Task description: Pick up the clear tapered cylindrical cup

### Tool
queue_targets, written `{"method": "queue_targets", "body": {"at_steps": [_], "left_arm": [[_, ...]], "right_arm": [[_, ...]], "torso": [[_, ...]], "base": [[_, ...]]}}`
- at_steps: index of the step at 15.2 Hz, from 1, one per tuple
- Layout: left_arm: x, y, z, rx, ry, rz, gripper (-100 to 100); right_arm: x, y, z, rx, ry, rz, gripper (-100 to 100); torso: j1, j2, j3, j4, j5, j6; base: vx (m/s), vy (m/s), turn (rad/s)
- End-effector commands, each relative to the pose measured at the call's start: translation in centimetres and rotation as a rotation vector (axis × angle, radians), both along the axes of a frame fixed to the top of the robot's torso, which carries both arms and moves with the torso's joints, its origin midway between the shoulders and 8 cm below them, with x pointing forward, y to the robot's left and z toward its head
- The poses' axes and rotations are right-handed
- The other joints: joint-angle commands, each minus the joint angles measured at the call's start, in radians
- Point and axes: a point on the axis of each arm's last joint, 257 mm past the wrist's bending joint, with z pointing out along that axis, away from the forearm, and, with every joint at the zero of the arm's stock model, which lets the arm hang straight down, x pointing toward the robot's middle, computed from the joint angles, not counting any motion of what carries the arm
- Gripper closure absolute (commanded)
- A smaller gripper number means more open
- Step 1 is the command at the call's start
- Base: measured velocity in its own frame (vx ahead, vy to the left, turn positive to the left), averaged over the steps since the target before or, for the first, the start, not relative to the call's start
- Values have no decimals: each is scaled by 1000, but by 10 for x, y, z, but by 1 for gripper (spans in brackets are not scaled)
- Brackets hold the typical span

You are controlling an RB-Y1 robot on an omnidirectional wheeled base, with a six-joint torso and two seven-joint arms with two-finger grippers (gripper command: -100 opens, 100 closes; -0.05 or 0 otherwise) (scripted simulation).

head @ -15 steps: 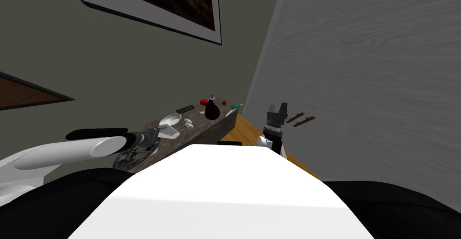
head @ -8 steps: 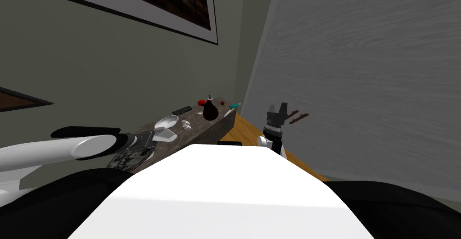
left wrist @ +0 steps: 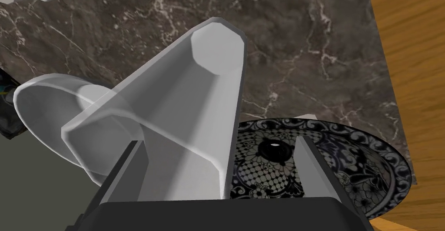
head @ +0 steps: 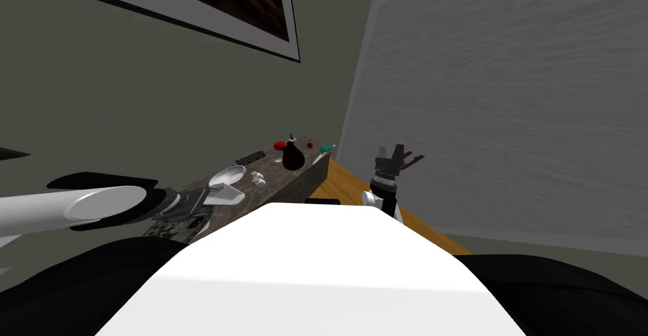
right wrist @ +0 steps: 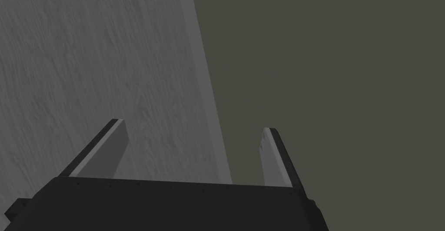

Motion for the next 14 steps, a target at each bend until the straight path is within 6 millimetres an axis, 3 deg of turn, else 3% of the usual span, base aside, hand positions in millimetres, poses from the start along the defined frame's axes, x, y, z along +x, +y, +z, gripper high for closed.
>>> {"method": "queue_targets", "body": {"at_steps": [1,9,13,14], "left_arm": [[-7,-2,2,-15,29,9,-100],[-35,-10,17,-79,139,40,-100],[-38,0,-5,-72,127,55,-100],[-37,-3,2,-74,129,53,-100]], "right_arm": [[0,0,0,0,0,0,0],[0,0,0,0,0,0,0],[0,0,0,0,0,0,0],[0,0,0,0,0,0,0]], "torso": [[0,0,0,0,0,0],[0,0,0,0,0,0],[-1,0,0,0,0,0],[-1,1,0,0,0,0]], "base": [[-5,11,-107],[-8,13,-103],[-11,-2,-67],[-11,-5,-21]]}}
